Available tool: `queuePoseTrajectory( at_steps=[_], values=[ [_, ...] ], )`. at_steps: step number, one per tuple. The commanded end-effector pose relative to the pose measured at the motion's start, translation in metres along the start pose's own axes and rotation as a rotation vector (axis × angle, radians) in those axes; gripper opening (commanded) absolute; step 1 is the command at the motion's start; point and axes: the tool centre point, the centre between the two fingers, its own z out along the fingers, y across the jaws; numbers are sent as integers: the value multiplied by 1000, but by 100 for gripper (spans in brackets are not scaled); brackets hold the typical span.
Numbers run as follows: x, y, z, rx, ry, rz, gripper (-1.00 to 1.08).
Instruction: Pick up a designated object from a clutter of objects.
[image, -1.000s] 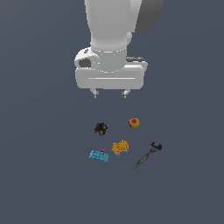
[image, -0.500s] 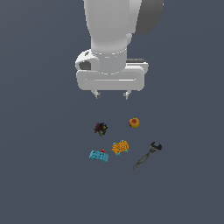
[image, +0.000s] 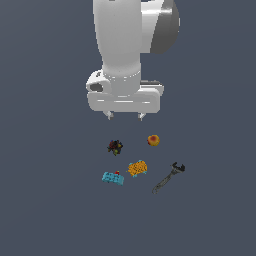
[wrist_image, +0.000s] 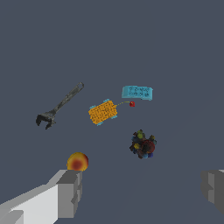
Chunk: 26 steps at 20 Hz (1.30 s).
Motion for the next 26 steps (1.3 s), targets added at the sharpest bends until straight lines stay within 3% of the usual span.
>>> queuePoseTrajectory(
  at_steps=[1, 16, 26],
  values=[
    [0, 5, 16, -1, -2, 20, 100],
    [-24, 51, 158, -26, -16, 215, 100],
    [-47, 71, 208, -43, -20, 290, 100]
  ],
)
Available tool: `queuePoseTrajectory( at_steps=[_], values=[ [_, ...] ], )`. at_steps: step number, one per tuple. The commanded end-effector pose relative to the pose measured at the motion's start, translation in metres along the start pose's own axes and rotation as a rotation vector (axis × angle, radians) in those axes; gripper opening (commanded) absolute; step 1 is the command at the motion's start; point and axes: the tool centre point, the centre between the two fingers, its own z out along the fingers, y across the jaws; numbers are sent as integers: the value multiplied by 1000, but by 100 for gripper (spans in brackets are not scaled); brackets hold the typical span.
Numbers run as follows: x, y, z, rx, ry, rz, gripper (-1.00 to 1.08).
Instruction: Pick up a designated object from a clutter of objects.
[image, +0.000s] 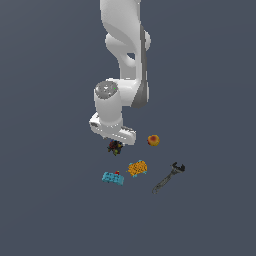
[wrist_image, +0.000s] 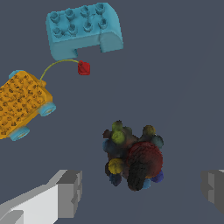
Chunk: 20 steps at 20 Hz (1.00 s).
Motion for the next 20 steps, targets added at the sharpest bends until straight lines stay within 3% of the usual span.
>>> queuePoseTrajectory(
  at_steps=[1, 10, 20],
  values=[
    [-2, 3, 7, -2, 1, 11, 100],
    [-4, 5, 15, -4, 0, 15, 100],
    [-5, 6, 54, -4, 1, 17, 100]
  ],
)
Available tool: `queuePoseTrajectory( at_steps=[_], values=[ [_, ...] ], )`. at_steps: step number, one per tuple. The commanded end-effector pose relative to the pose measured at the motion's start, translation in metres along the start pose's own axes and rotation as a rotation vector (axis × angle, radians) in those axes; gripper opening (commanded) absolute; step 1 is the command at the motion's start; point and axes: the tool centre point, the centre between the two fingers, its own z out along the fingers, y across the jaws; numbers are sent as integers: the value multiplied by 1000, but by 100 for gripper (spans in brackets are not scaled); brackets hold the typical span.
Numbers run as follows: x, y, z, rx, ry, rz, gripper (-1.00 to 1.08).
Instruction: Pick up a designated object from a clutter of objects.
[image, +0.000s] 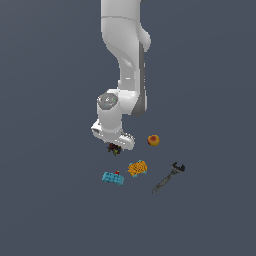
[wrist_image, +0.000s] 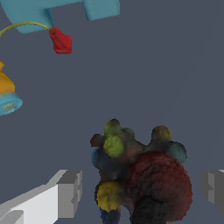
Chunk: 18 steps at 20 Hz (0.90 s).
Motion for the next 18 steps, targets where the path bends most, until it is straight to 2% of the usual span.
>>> queuePoseTrajectory(
  at_steps=[1, 5, 6, 18],
  values=[
    [0, 0, 8, 0, 1, 0, 100],
    [0, 0, 12, 0, 1, 0, 100],
    [0, 0, 12, 0, 1, 0, -100],
    [3, -2, 6, 4, 10, 0, -100]
  ],
)
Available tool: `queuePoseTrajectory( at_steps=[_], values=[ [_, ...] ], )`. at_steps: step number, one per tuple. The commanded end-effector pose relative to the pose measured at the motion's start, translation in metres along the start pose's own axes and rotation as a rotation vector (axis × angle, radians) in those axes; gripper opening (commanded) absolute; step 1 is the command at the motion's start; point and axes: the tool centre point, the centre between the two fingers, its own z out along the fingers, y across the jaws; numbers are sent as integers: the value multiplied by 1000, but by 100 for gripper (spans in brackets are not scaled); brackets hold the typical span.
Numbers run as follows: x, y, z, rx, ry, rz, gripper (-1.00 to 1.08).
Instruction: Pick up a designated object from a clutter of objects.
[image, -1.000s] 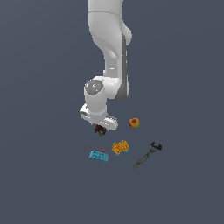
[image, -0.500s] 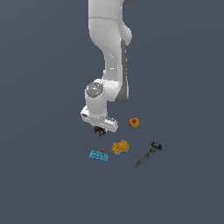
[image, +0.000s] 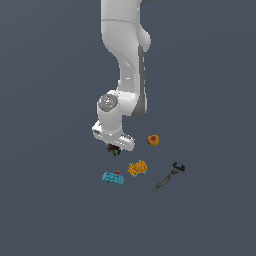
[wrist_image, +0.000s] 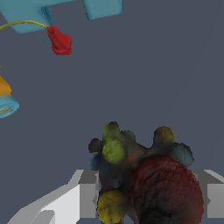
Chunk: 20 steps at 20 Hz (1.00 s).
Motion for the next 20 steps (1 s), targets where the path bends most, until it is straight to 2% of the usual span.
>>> queuePoseTrajectory(
  at_steps=[1, 10, 20],
  values=[
    [0, 0, -2, 0, 1, 0, -100],
    [-11, -2, -28, 1, 0, 0, -100],
    [-37, -6, -94, 0, -2, 0, -100]
  ],
)
